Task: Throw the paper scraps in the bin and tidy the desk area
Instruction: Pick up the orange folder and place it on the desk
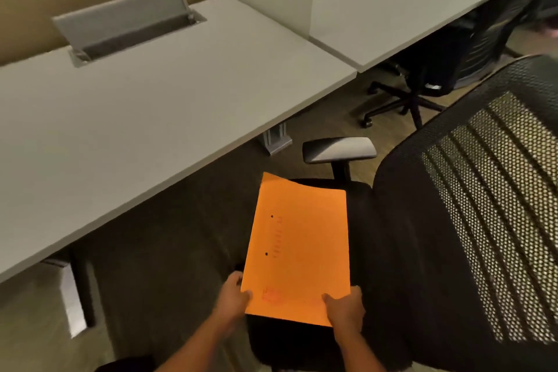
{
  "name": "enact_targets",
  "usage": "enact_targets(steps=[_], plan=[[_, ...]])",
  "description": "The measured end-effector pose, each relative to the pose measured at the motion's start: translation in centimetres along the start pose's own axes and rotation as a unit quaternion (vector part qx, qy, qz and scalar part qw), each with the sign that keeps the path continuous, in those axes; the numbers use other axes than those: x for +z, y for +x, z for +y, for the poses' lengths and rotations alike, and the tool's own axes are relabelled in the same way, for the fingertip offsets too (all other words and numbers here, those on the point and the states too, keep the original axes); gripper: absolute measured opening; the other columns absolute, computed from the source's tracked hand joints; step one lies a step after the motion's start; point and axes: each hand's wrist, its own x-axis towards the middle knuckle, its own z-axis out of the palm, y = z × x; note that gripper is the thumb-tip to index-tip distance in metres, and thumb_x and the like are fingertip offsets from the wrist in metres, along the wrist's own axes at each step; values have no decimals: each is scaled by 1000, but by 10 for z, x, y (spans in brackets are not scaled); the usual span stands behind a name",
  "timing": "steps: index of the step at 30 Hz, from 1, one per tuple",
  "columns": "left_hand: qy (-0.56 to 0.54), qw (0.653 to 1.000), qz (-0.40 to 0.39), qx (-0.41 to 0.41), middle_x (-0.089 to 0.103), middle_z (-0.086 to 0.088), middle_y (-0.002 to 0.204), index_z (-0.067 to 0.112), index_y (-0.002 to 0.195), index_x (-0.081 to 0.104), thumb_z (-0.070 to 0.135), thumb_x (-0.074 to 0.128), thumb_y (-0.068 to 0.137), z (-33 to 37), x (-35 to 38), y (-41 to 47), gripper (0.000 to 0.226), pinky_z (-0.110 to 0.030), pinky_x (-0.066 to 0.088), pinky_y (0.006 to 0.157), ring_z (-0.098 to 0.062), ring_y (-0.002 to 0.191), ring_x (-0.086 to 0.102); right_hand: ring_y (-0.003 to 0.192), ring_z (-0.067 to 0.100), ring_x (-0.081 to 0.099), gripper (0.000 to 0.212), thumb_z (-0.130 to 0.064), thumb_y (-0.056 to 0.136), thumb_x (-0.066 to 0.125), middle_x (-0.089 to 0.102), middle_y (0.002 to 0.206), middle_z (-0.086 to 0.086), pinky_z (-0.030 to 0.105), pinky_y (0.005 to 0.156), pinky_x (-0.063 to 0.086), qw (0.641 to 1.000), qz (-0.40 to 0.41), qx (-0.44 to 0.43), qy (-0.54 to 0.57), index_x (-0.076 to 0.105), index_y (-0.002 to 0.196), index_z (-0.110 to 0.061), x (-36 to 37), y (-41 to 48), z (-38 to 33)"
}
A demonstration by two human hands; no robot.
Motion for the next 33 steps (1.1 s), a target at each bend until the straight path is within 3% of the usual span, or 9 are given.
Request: enact_targets(steps=[3, 7, 11, 16, 19, 25, 29, 33], plan=[[-46, 998, 31, -4, 59, -2, 103, 21, 104, 49, 2, 49, 93, 5, -26, -20, 22, -22, 47, 55, -11, 84, 60, 87, 26, 57, 35, -12, 79, 73, 60, 101, 10, 36, 71, 47, 999, -4, -27, 25, 42, 95, -18, 4, -31, -17], [-137, 989, 54, 1, 61, -6, 107, 22, 109, 49, 4, 48, 94, 8, -62, -46, 23, -30, 54, 65, -21, 92, 64, 88, 24, 51, 34, -10, 81, 70, 51, 95, 4, 41, 76, 45, 995, -4, -66, 71, 41, 96, -21, 14, -68, -43], [-235, 969, 72, 13, 63, -10, 107, 20, 107, 52, 8, 46, 96, 12, -94, -65, 17, -33, 55, 64, -26, 94, 66, 92, 24, 55, 38, -14, 81, 70, 53, 99, 3, 42, 79, 49, 985, 0, -152, 80, 44, 108, -21, 30, -98, -64], [-317, 941, 107, 46, 63, -10, 108, 21, 112, 49, 8, 45, 96, 11, -131, -79, 21, -40, 58, 74, -28, 97, 66, 86, 19, 56, 37, -18, 80, 72, 56, 95, -1, 37, 74, 49, 960, -13, -271, 75, 42, 98, -30, 52, -123, -91], [-336, 930, 137, 57, 65, -10, 107, 21, 113, 50, 10, 47, 95, 5, -153, -81, 21, -46, 58, 82, -27, 95, 68, 86, 17, 52, 39, -19, 79, 73, 56, 99, -1, 34, 73, 45, 942, -8, -329, 65, 47, 108, -24, 69, -138, -107], [-360, 912, 180, 77, 67, -11, 103, 17, 110, 52, 10, 49, 95, -11, -214, -79, 16, -47, 57, 83, -27, 92, 68, 95, 17, 56, 43, -17, 82, 69, 55, 104, -3, 42, 81, 54, 917, -54, -393, 39, 46, 118, -24, 114, -182, -140], [-361, 906, 202, 90, 67, -10, 99, 20, 102, 52, 9, 48, 95, -24, -266, -71, 14, -41, 58, 78, -26, 90, 68, 95, 20, 60, 46, -15, 81, 71, 56, 106, -1, 43, 80, 56, 904, -51, -423, 41, 46, 120, -20, 154, -221, -161], [-351, 903, 221, 110, 65, -6, 101, 17, 114, 49, 9, 49, 95, -32, -328, -63, 21, -33, 56, 70, -22, 89, 67, 92, 22, 62, 45, -17, 81, 71, 57, 104, -1, 47, 77, 57, 899, -43, -434, 34, 47, 118, -21, 202, -263, -188]])
